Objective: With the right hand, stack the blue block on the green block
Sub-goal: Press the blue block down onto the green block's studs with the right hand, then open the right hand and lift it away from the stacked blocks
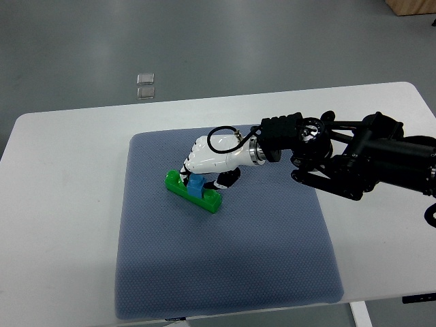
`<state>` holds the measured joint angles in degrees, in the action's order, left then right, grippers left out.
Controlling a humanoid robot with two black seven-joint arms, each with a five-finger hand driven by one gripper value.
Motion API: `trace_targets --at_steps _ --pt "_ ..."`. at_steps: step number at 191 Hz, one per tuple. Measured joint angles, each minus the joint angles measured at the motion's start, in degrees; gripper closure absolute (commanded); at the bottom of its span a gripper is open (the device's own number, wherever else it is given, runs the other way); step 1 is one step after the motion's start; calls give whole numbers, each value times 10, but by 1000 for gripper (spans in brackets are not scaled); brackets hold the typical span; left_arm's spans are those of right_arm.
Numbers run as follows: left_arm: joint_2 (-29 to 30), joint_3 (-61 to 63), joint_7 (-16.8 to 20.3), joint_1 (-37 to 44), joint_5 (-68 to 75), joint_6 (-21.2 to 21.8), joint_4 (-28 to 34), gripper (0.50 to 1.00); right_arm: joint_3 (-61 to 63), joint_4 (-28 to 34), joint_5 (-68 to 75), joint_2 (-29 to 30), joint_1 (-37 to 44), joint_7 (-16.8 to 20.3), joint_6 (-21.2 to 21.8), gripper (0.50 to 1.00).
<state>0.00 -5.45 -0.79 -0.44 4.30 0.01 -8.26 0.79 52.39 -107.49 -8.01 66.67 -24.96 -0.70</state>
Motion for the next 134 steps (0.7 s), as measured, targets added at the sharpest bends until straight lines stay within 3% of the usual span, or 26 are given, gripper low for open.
trace_targets --at_steps 55,68,85,134 --pt "0 0 0 0 0 0 0 500 1 0 -3 1 -3 0 0 944" --pt "0 0 0 0 0 0 0 500 1 0 -3 1 -3 0 0 908" --pt "0 0 0 0 0 0 0 500 1 0 -2 2 -2 0 0 785" --pt "0 0 0 0 0 0 0 500 3 0 2 1 0 -1 0 658"
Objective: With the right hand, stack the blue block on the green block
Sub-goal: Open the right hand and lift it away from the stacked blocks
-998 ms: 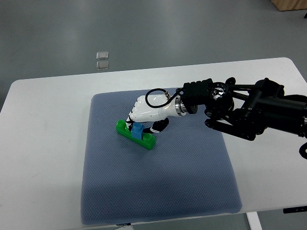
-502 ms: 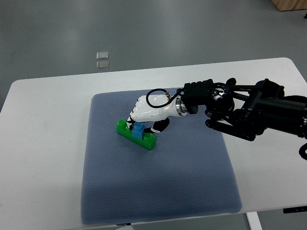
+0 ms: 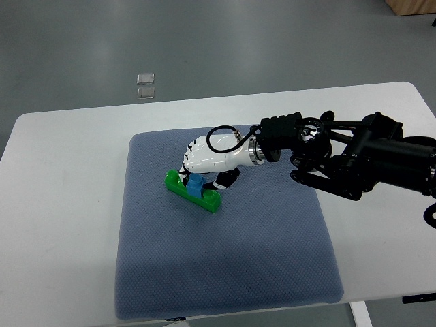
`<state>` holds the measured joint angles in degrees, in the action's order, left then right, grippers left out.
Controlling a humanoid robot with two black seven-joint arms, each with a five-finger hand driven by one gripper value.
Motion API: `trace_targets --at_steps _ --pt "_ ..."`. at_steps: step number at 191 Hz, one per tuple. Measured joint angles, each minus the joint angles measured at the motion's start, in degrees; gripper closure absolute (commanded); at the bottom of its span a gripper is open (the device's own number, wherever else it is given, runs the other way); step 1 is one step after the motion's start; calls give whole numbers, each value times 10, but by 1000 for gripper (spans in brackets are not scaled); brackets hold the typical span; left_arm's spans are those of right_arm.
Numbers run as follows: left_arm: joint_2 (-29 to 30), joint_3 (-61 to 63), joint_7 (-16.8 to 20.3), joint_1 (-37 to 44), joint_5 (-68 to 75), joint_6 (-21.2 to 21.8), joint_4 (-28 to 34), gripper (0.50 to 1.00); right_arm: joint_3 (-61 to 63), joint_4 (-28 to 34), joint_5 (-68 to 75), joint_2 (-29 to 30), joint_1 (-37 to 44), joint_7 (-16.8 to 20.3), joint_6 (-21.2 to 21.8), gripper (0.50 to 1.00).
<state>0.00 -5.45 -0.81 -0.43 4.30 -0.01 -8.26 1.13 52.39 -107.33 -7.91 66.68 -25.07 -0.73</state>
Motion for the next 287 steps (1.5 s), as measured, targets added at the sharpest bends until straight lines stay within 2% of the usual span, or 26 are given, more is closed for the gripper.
trace_targets --at_steps 27,36,53,206,237,261,287 --pt "0 0 0 0 0 0 0 500 0 1 1 -2 1 -2 1 638" --pt "0 0 0 0 0 0 0 500 0 2 1 -2 2 -2 2 605" --pt "0 0 0 0 0 0 0 500 0 4 2 -3 4 -3 3 595" --pt "0 0 0 0 0 0 0 500 6 9 6 -19 31 -5 7 587" --pt "0 0 0 0 0 0 0 500 27 7 9 -36 48 -5 7 587" --pt "0 0 0 0 0 0 0 500 40 -4 16 -52 57 -5 8 587" --pt "0 0 0 0 0 0 0 500 63 -42 102 -65 57 -4 8 587"
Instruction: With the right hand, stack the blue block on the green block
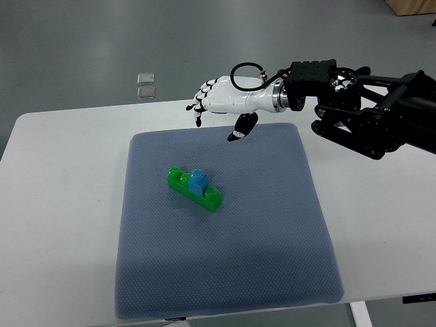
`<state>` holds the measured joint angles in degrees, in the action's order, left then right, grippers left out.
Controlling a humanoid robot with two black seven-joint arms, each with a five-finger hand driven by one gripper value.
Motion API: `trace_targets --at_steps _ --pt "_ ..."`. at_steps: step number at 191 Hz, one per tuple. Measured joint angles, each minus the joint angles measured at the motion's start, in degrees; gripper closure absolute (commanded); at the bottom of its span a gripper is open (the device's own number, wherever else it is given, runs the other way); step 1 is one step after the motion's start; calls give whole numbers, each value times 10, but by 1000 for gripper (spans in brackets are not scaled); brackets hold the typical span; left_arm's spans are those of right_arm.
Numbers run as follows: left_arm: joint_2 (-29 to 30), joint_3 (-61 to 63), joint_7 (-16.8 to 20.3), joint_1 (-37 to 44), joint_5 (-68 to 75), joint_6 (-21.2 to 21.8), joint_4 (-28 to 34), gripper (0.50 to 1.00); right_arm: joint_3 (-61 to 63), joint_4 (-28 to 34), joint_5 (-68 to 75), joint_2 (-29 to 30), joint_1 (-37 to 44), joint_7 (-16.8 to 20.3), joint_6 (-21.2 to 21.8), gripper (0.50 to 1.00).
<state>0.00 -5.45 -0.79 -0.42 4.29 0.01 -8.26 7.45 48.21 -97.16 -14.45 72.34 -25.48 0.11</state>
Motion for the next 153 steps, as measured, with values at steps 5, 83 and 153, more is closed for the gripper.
trace_targets --at_steps 5,83,153 --pt "0 0 0 0 0 0 0 500 4 -11 31 -1 -1 0 0 587" --pt "0 0 0 0 0 0 0 500 12 -113 532 -3 -21 5 0 587" --pt "0 0 0 0 0 0 0 500 12 -159 967 6 -90 24 -1 587"
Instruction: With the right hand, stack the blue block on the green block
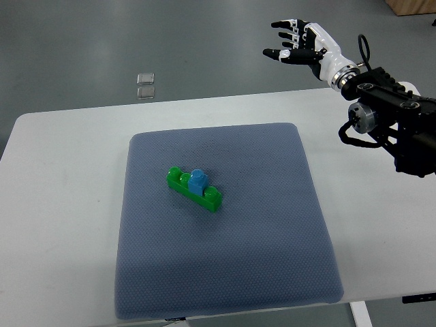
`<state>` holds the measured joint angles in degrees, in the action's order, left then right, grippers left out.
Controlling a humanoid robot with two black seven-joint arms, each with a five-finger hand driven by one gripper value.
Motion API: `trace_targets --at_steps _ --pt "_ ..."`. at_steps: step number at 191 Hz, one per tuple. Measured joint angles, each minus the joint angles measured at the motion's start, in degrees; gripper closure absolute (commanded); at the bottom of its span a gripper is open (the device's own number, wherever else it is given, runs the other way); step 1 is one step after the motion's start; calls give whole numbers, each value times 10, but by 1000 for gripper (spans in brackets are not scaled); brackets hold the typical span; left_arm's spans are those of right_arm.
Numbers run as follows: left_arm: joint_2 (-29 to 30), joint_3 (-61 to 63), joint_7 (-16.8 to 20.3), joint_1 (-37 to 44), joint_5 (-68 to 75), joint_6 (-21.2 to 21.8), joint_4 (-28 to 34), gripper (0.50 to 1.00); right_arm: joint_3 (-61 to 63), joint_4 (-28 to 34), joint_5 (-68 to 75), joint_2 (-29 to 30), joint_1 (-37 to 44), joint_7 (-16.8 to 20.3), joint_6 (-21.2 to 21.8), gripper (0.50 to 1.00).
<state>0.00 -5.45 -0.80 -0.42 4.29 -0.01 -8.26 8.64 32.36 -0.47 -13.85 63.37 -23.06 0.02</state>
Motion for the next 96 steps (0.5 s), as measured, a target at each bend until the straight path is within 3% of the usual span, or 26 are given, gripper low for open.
trace_targets --at_steps 45,69,96 --pt "0 0 0 0 0 0 0 500 64 -2 140 11 -56 29 19 587" --pt "0 0 0 0 0 0 0 500 122 -2 158 25 -77 52 24 587" --pt "0 0 0 0 0 0 0 500 138 -1 152 40 -86 50 27 587"
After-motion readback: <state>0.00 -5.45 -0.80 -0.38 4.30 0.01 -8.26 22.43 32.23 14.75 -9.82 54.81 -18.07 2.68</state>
